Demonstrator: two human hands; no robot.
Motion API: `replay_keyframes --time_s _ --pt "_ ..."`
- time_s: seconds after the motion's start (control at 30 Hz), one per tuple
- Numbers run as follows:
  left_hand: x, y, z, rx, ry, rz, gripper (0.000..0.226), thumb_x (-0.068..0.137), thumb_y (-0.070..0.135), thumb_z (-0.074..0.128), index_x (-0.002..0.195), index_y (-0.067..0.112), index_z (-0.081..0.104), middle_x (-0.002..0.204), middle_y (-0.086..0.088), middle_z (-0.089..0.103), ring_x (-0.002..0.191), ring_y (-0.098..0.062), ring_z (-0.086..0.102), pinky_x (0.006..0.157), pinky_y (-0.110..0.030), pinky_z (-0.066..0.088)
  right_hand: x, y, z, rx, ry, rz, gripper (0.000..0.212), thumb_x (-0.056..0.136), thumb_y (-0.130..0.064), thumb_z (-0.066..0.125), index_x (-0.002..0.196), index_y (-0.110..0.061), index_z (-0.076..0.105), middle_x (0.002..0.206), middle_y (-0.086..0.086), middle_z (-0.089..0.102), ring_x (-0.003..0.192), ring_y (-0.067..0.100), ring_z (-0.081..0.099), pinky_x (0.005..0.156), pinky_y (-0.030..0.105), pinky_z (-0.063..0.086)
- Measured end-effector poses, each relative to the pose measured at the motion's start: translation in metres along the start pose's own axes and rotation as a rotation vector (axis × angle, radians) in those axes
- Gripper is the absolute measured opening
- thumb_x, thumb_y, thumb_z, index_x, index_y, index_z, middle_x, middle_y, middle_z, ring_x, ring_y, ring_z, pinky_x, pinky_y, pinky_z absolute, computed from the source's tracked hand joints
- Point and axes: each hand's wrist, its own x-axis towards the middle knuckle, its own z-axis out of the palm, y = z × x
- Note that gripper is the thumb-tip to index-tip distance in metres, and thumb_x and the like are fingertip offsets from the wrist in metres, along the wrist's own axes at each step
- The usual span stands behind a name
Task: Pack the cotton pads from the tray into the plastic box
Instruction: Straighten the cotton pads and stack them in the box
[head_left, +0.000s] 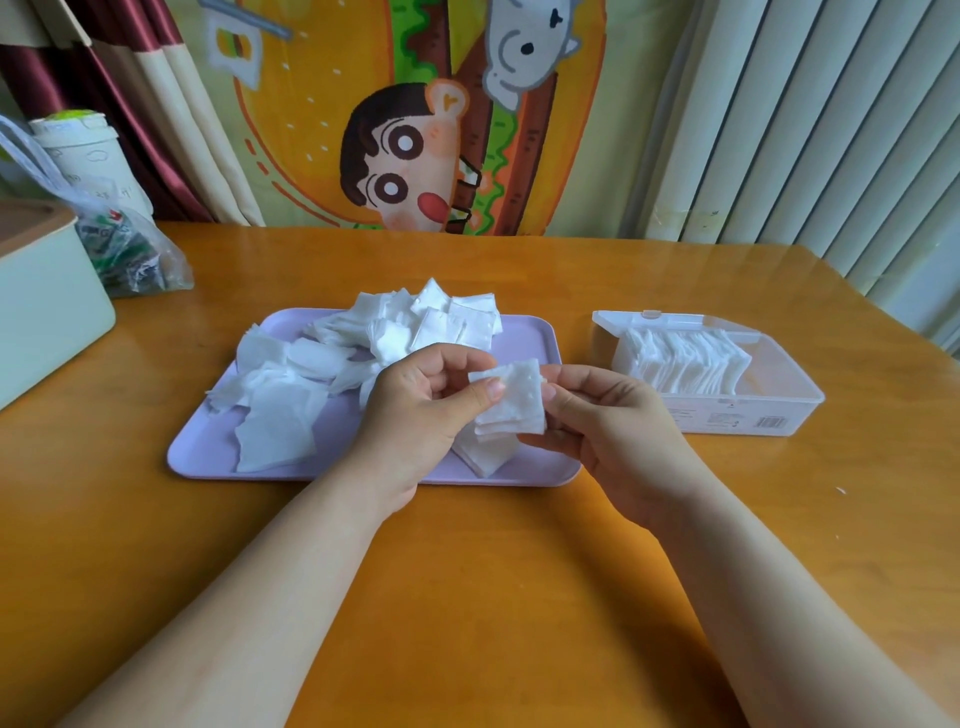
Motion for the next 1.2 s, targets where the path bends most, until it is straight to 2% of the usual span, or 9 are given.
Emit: replay_keyframes --time_s 0.17,0.23,0.37,0.5,0.67,0.83,0.93,1.0,1.2 --pt "0.000 0.001 -0.001 0.015 -0.013 0.017 0.017 0.089 0.004 0.078 0.104 0.012 0.074 0.090 -0.002 0.075 0.078 -0.005 0.068 0.063 -0.013 0.050 -0.001 -0.002 0.001 -0.010 -0.013 -0.001 0.026 0.105 -0.008 0.059 0.123 0.003 0.073 0.101 0.021 0.079 0.100 0.031 0.077 0.093 0.042 0.063" --pt "0.000 0.001 -0.001 0.020 -0.006 0.026 0.017 0.090 0.003 0.078 0.103 0.012 0.074 0.088 0.000 0.075 0.077 -0.004 0.068 0.063 -0.013 0.050 -0.002 -0.006 0.001 0.017 -0.046 0.018 0.026 0.104 -0.009 0.060 0.123 0.001 0.074 0.111 0.026 0.077 0.105 0.033 0.076 0.092 0.040 0.063" --pt "0.000 0.001 0.000 0.011 0.033 0.039 0.015 0.091 0.005 0.078 0.099 0.017 0.075 0.084 0.004 0.076 0.075 -0.003 0.069 0.060 -0.013 0.050 -0.002 -0.007 0.002 0.042 -0.111 0.017 0.042 0.085 0.000 0.075 0.126 -0.002 0.072 0.118 0.021 0.077 0.113 0.034 0.075 0.100 0.039 0.060" --pt "0.001 0.000 0.000 0.024 0.075 0.035 0.012 0.091 0.008 0.078 0.096 0.019 0.077 0.081 0.001 0.074 0.067 -0.001 0.065 0.058 -0.012 0.047 0.001 -0.001 0.001 0.002 -0.057 -0.017 0.049 0.083 0.020 0.072 0.127 -0.002 0.071 0.117 0.022 0.077 0.113 0.036 0.075 0.099 0.037 0.060" --pt "0.004 0.001 -0.005 -0.013 0.105 0.033 0.009 0.090 0.011 0.079 0.095 0.018 0.078 0.082 0.007 0.077 0.073 0.001 0.066 0.061 -0.014 0.049 0.003 0.002 0.000 -0.042 0.000 0.017 0.050 0.082 0.023 0.071 0.126 -0.001 0.071 0.115 0.021 0.078 0.111 0.038 0.075 0.100 0.041 0.061" --pt "0.009 0.006 -0.015 -0.089 0.122 0.043 0.012 0.091 0.011 0.078 0.101 0.019 0.076 0.085 0.001 0.075 0.071 -0.011 0.059 0.061 -0.026 0.050 0.002 0.003 -0.001 -0.019 0.105 0.074 0.049 0.081 0.023 0.072 0.122 -0.004 0.071 0.111 0.019 0.080 0.109 0.036 0.076 0.100 0.043 0.060" --pt "0.006 0.007 -0.014 -0.098 -0.016 0.011 0.020 0.088 0.007 0.078 0.105 0.016 0.074 0.082 0.000 0.071 0.066 -0.013 0.056 0.058 -0.024 0.048 0.002 0.003 0.000 0.009 0.125 0.067 0.051 0.081 0.023 0.072 0.126 -0.002 0.070 0.113 0.021 0.078 0.112 0.039 0.075 0.103 0.046 0.059" --pt "0.002 0.004 -0.007 -0.022 -0.071 -0.017 0.023 0.087 0.006 0.080 0.107 0.015 0.074 0.083 0.001 0.075 0.070 -0.009 0.063 0.060 -0.020 0.050 0.002 0.002 0.000 0.018 0.114 0.059 0.050 0.082 0.022 0.071 0.127 -0.001 0.069 0.114 0.022 0.078 0.112 0.040 0.074 0.105 0.049 0.057" --pt "0.002 -0.001 -0.004 0.005 0.003 -0.015 0.023 0.088 0.007 0.081 0.109 0.014 0.074 0.089 0.000 0.078 0.074 -0.001 0.068 0.062 -0.012 0.049 0.001 0.000 0.002 0.077 0.071 0.058 0.049 0.086 0.024 0.066 0.129 0.000 0.065 0.108 0.023 0.079 0.105 0.038 0.077 0.096 0.045 0.061"
